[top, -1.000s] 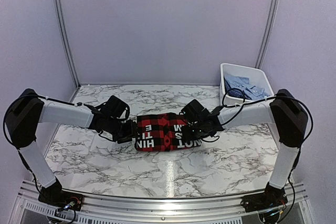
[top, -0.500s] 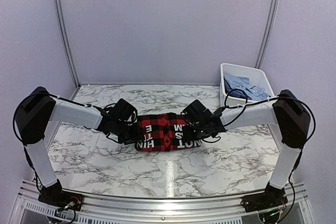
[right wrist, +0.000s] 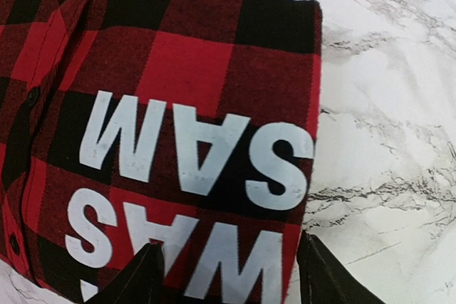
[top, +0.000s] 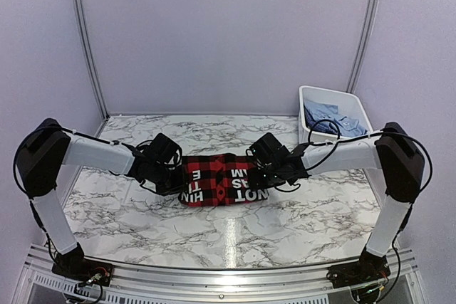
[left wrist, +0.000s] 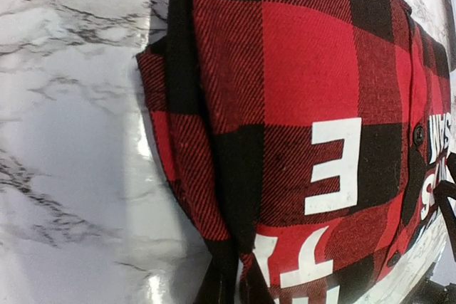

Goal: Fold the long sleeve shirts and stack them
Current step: Pick up the square-folded shirt from the center of the board, then turn over the square-folded shirt at the center of the board.

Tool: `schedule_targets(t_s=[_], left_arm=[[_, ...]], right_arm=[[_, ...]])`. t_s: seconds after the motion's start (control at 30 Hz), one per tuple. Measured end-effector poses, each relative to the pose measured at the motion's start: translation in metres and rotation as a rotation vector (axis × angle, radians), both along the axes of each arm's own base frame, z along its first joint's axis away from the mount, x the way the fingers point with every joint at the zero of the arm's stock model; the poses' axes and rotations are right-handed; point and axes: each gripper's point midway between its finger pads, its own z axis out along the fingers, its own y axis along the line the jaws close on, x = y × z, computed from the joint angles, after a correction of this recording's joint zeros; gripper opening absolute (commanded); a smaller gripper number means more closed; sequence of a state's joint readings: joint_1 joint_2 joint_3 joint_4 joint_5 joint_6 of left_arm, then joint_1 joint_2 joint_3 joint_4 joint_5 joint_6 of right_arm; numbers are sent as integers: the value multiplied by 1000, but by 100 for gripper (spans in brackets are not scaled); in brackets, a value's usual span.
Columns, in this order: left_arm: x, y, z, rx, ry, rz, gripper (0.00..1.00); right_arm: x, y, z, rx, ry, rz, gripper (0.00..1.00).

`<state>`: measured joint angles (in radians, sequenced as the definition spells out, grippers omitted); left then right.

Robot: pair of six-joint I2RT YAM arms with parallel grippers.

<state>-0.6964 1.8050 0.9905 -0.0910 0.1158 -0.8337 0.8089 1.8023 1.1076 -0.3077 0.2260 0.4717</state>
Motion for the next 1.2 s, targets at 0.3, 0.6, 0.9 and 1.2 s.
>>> schedule_targets(t_s=[0.3, 0.6, 0.9, 1.2], left_arm=[[6, 55, 16, 35, -9, 6, 0], [3, 73, 20, 52, 5, -54, 0], [7, 94, 41, 43, -15, -49, 0], [12, 98, 67, 36, -52, -61, 0]], right_arm=[[-3, 18, 11, 42, -3, 26, 42], [-7, 57, -1, 72, 28, 77, 21], [-5, 62, -19, 63, 62, 68, 23], [18, 95, -3, 124, 27, 78, 22]])
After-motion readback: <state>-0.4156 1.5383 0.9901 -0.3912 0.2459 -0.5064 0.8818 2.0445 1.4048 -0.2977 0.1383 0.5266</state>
